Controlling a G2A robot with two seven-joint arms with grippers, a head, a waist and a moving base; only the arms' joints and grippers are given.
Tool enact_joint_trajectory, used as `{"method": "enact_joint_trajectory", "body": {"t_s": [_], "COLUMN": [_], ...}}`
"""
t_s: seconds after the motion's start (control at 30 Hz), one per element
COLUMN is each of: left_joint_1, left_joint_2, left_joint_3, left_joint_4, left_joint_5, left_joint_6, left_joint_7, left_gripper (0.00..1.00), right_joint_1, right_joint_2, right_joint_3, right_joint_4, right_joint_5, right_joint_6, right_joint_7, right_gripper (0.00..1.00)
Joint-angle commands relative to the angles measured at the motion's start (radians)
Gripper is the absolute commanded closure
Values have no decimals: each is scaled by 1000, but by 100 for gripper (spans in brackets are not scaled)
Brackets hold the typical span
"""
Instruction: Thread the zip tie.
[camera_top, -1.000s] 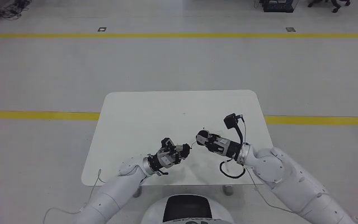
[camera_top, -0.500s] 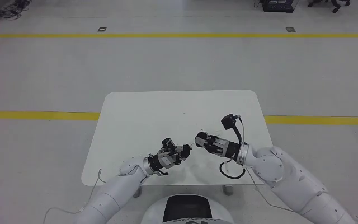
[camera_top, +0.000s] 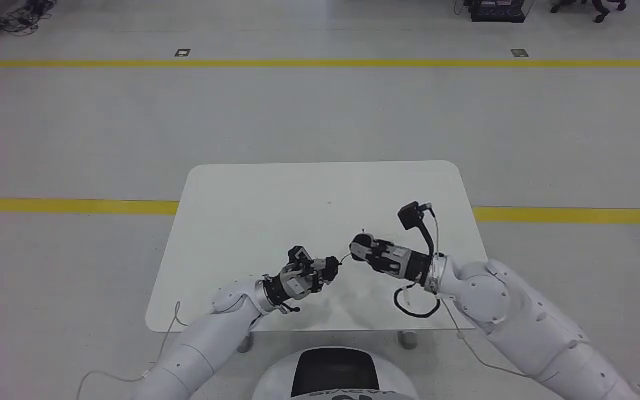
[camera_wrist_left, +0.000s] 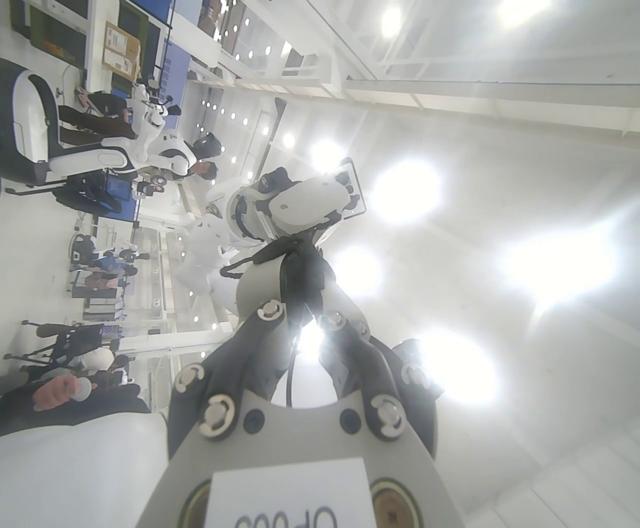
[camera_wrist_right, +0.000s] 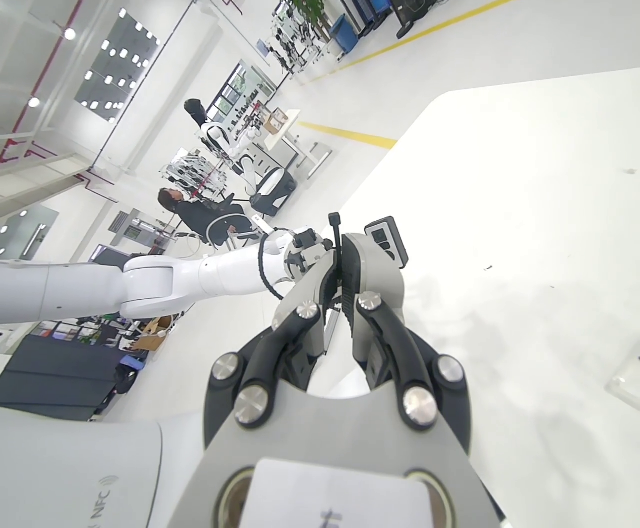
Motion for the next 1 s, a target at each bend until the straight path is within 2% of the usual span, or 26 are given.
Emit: {"method": "enact_joint_trajectory", "body": {"t_s": [0.0, 0.2, 0.3, 0.37, 0.47, 0.7, 0.77, 0.83, 0.97], "left_joint_1": [-1, -3, 0, 1, 2, 2, -3, 4, 14], "left_joint_2": [0, 2, 4, 8, 13, 13, 15, 20, 37], "left_joint_3": [0, 2, -1, -3, -5, -5, 0, 0, -37], "left_joint_4": [1, 2, -7, -16, -37, -37, -46, -75, -92], "left_joint_5": [6, 67, 117, 183, 257, 257, 312, 322, 338], "left_joint_6": [-2, -42, -85, -128, -167, -167, -177, -189, -196], "left_joint_7": [3, 53, 95, 127, 166, 166, 185, 142, 81], "left_gripper": [100, 100, 100, 100, 100, 100, 100, 100, 100], "right_joint_1": [-5, -14, -15, -11, -9, -9, -9, -10, -16], "right_joint_2": [1, 4, 5, 6, 7, 7, 7, 6, 13], "right_joint_3": [4, 15, 18, 19, 20, 20, 20, 28, 34], "right_joint_4": [-4, -9, -10, -14, -13, -13, -13, -15, -61], "right_joint_5": [6, 22, 25, 23, 23, 23, 23, -2, -101], "right_joint_6": [0, 0, 0, 0, 0, 0, 0, 0, 0], "right_joint_7": [-10, -33, -30, -15, -12, -12, -12, -23, -21], "right_gripper": [100, 100, 100, 100, 100, 100, 100, 100, 100]}}
